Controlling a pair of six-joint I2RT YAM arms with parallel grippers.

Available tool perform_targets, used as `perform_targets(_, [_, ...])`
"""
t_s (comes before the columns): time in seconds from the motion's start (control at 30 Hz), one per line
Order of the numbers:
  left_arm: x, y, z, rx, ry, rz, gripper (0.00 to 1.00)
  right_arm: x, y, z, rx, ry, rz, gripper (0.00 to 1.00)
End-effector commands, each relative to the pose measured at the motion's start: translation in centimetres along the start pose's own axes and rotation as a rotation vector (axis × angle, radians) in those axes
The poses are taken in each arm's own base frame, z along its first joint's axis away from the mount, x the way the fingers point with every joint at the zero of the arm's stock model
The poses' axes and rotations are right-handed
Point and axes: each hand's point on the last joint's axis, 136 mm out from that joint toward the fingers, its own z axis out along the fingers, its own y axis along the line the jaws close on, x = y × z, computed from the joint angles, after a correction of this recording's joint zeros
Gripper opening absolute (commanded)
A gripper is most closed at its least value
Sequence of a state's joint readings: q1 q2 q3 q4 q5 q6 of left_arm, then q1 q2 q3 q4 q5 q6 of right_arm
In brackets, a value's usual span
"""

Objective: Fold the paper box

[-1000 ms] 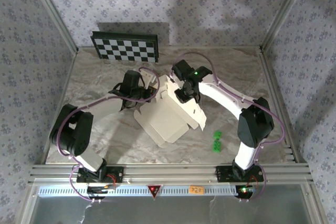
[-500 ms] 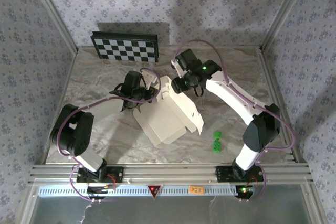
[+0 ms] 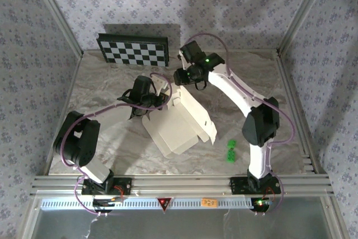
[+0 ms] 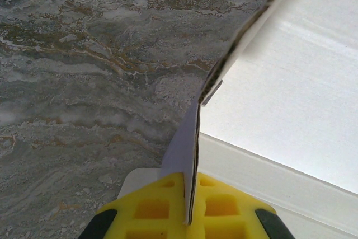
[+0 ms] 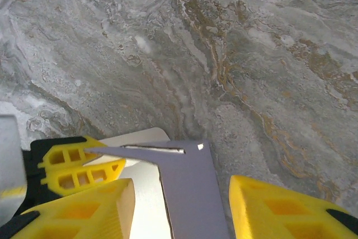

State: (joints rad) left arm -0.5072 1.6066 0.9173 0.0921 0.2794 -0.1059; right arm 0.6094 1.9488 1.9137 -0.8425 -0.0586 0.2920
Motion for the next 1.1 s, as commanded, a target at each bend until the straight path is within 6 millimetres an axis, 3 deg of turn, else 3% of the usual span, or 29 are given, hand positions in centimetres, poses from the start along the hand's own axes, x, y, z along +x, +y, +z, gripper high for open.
perform_targets(0.0, [8.4, 0.2, 0.7, -0.015, 0.285, -0.073, 0.01, 0.3, 0.3, 0.2, 0.013, 0.029, 0.009, 0.48])
perform_targets(0.2, [8.3, 0.2, 0.7, -0.017, 0.281, -0.072, 0.01, 2.0, -0.3, 1.2, 0.054, 0.075, -0.011, 0.43])
perform_targets(0.4, [8.2, 0.2, 0.6, -0.019, 0.282, -0.070, 0.01, 2.7, -0.7, 0.9, 0.066, 0.089, -0.016, 0.38])
perform_targets(0.67, [8.0, 0.1, 0.5, -0.019, 0.277, -0.069, 0.01, -1.3, 0.9, -1.5, 0.020, -0.076, 0.025, 0.50])
perform_targets(0.83, [8.1, 0.0, 0.5, -0.017, 0.279, -0.070, 0.01, -1.7, 0.8, 0.0, 0.032, -0.063, 0.050, 0.51])
perform_targets(1.07, [8.1, 0.0, 0.5, -0.016, 0.279, -0.068, 0.01, -0.4, 0.2, 2.6, 0.058, 0.011, 0.048, 0.51])
